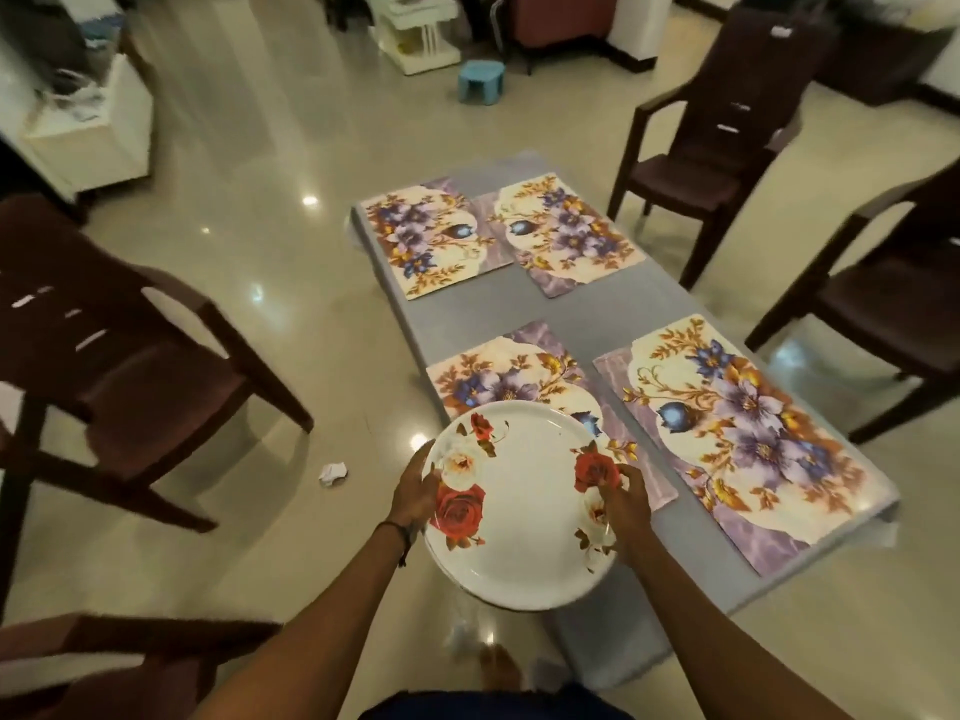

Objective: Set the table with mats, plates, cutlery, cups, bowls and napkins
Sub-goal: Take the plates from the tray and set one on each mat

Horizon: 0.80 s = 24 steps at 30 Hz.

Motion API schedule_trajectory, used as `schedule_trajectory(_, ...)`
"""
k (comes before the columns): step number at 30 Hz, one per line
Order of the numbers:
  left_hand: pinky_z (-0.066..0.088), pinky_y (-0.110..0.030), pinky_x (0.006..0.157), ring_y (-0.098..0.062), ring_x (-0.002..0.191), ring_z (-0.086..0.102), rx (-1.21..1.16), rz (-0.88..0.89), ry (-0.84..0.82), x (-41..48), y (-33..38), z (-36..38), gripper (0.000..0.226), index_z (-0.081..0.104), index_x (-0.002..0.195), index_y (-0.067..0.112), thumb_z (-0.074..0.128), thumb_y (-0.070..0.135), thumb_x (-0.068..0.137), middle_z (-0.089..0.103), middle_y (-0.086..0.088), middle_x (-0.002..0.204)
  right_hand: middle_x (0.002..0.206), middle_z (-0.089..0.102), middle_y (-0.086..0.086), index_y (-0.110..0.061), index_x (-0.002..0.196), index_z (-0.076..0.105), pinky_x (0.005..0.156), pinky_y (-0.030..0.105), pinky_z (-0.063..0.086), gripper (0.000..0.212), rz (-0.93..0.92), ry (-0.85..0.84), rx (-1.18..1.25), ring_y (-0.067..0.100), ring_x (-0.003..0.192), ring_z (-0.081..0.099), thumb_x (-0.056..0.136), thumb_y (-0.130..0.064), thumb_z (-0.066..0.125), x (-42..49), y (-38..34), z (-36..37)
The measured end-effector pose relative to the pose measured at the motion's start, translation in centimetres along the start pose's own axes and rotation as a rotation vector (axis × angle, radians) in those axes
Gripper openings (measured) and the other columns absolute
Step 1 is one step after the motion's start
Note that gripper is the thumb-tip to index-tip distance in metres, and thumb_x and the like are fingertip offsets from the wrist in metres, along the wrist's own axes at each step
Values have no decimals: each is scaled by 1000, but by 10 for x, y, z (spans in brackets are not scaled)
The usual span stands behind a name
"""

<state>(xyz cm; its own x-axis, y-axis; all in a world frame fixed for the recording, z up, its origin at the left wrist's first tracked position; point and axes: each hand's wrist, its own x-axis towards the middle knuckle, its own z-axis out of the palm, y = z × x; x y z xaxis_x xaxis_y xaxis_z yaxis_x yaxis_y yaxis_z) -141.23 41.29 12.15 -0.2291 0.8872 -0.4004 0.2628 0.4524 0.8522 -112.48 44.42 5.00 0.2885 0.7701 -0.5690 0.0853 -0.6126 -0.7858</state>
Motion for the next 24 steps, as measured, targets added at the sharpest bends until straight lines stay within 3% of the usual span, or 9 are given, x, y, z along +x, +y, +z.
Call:
schedule_trajectory(1,43,-32,96,-14,109,51,2,16,-40,12,5,0,79,47,139,21,51,64,73,53,7,124,114,64,5,-18,125,55,91,46,54,42,10,47,13,27,102,62,90,-38,64,1,2,0)
schedule_trajectory(4,46,-32,93,-17,110,54,8,0,-162,44,17,4,52,49,138,23,59,39,90,57,1,128,118,58,-1,-28,128,51,93,44,51,37,63,153,14,26,109,57,94,-33,61,10,11,-2)
schedule_trajectory(7,48,-32,91,-19,113,58,16,21,-268,84,24,11,57,51,133,29,54,43,78,60,3,126,122,62,-1,-30,127,53,95,49,52,35,85,258,25,27,110,59,92,-36,59,8,12,1)
schedule_trajectory(10,51,-36,95,-16,113,60,80,69,-400,118,35,17,50,53,128,37,56,46,79,62,11,121,116,61,1,-26,126,53,89,43,54,34,126,349,130,26,104,59,93,-23,60,2,7,9)
schedule_trajectory(13,50,-35,95,-12,114,58,185,128,-525,175,24,23,50,51,131,40,57,47,82,60,10,123,117,66,7,-25,125,55,88,50,57,43,200,430,172,29,100,64,84,-13,60,9,12,27)
schedule_trajectory(16,42,-45,106,-20,125,51,279,153,-620,224,16,34,53,44,132,52,54,56,81,52,4,138,121,64,4,-31,127,54,91,51,56,48,260,517,232,28,103,62,80,-24,61,11,16,45)
schedule_trajectory(20,37,-33,108,-12,120,46,263,233,-711,228,61,28,63,43,139,18,45,43,82,50,3,136,126,61,8,-30,130,50,92,52,55,51,313,593,308,33,106,61,83,-17,66,3,4,72)
schedule_trajectory(22,39,-40,110,-15,123,48,261,237,-759,239,64,32,58,42,137,23,46,45,83,51,-1,139,130,59,9,-27,135,48,94,52,53,50,317,628,319,34,110,59,89,-13,65,3,-2,79)
schedule_trajectory(24,38,-46,112,-17,128,48,211,226,-799,264,40,44,66,41,139,25,51,59,82,49,2,141,135,56,8,-25,139,46,98,51,51,52,308,651,319,35,115,57,92,-12,63,5,-5,82)
